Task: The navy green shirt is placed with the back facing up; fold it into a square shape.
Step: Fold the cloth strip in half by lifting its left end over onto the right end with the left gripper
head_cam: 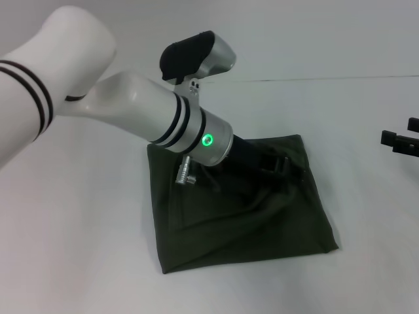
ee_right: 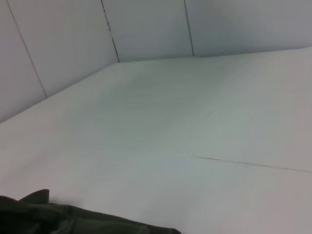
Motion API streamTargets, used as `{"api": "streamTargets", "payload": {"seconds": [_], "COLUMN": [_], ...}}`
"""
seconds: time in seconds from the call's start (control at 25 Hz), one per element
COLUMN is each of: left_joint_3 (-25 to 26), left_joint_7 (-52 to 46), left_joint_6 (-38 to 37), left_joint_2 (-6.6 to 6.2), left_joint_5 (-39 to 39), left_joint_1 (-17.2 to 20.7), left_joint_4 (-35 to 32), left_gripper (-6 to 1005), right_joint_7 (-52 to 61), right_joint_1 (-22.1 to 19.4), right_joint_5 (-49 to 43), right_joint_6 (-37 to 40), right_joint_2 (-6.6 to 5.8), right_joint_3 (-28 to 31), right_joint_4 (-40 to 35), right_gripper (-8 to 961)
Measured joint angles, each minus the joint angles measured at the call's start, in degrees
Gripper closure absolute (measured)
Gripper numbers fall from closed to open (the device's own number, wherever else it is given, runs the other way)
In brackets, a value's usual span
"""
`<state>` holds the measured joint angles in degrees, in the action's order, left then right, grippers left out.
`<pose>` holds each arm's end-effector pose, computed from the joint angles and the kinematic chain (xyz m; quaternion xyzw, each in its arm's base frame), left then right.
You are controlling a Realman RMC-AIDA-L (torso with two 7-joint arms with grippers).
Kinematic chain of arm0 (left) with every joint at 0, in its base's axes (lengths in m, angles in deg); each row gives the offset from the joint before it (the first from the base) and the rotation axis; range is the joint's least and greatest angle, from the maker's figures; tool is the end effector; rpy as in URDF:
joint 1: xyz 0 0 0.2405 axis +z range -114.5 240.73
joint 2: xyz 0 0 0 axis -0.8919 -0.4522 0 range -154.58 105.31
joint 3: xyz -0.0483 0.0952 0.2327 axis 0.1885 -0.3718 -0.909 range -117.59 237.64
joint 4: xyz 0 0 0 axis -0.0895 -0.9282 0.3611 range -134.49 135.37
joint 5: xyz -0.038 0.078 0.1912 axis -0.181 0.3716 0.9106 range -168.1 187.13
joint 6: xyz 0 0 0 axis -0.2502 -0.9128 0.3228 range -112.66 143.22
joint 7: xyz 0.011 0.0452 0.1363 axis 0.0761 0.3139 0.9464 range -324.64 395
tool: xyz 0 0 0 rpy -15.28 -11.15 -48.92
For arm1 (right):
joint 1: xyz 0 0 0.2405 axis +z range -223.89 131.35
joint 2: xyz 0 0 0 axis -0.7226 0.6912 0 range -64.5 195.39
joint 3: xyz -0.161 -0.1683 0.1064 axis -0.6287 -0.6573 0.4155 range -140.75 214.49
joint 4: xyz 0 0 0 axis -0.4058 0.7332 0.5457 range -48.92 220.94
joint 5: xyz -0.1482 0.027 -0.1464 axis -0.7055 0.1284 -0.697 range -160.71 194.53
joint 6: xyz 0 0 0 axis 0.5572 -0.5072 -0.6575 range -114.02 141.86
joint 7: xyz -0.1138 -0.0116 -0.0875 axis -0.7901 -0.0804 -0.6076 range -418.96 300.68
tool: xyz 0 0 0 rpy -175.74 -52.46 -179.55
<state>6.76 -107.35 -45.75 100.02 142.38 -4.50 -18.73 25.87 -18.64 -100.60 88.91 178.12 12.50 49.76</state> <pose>-0.0981 0.4059 -0.1269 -0.8678 -0.4930 -0.0368 0.0498 0.3452 0.3516 0.0827 -0.8485 0.3478 0.2102 0.3389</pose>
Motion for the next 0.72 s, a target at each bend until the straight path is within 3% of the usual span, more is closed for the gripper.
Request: {"api": "streamTargets", "payload": {"seconds": [0.44, 0.72], "left_joint_3": [-5.6, -8.1], "left_joint_7": [0.8, 10.6], "left_joint_6": [-3.4, -14.4], "left_joint_2": [0.06, 0.06], "left_joint_5": [-7.0, -20.0], "left_joint_1": [-0.8, 0.2], "left_joint_4": [-0.4, -1.4], "left_gripper": [194, 108], "right_joint_7": [0.3, 0.4], "right_joint_1": [0.7, 1.2], "right_joint_5": [0.0, 0.0], "right_joint_6": [-1.2, -1.3], "right_joint_2": [0.09, 0.04], "right_joint_3": [-1.0, -1.0], "right_joint_4": [0.7, 0.7], "right_gripper": [46, 46]}}
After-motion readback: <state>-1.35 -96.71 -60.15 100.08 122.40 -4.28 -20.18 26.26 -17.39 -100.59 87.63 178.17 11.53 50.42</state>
